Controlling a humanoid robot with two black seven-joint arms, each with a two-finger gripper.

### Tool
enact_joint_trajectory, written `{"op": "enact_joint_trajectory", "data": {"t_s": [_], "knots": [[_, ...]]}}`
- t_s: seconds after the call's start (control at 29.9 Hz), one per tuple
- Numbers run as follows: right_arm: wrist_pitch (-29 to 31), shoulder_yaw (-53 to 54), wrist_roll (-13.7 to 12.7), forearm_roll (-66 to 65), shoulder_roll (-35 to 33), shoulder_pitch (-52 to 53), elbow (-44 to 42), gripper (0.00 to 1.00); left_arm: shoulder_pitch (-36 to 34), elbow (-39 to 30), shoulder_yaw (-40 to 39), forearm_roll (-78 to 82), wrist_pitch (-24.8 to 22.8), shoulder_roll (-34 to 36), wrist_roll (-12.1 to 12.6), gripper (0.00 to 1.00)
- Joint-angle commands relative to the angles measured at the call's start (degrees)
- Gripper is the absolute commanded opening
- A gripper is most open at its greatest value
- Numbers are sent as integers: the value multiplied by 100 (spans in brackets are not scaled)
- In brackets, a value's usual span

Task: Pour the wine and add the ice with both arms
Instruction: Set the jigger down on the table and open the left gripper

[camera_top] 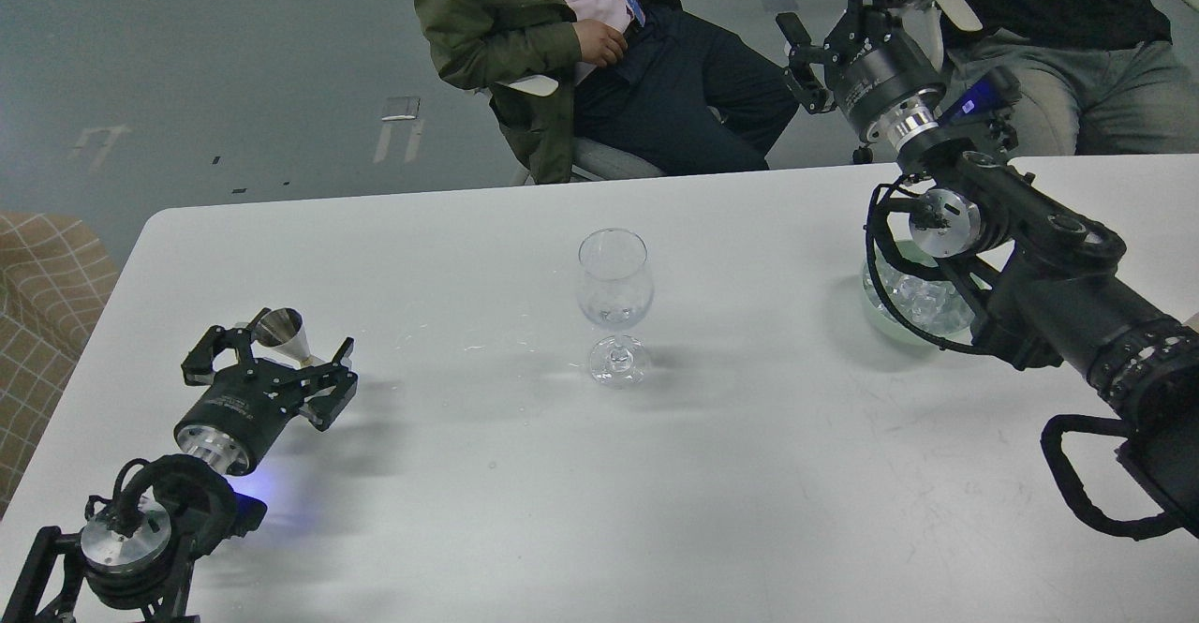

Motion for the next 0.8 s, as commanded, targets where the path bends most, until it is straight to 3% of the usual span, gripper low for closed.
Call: {"op": "enact_joint_trajectory", "data": {"t_s": [0.0, 0.43, 0.67, 0.77], "knots": [[3, 0, 0, 0, -7, 0, 0, 100, 138, -29, -18, -7, -203, 30, 88, 98], [-6, 9, 0, 0, -7, 8, 9, 100, 621, -29, -150, -86, -511, 399, 202, 98], [3, 0, 0, 0, -25, 0, 35, 100, 823, -29, -607, -24, -819, 478, 334, 98], [3, 0, 0, 9, -34, 8, 35, 100, 859, 50, -835, -15, -871, 846, 325, 98]]}}
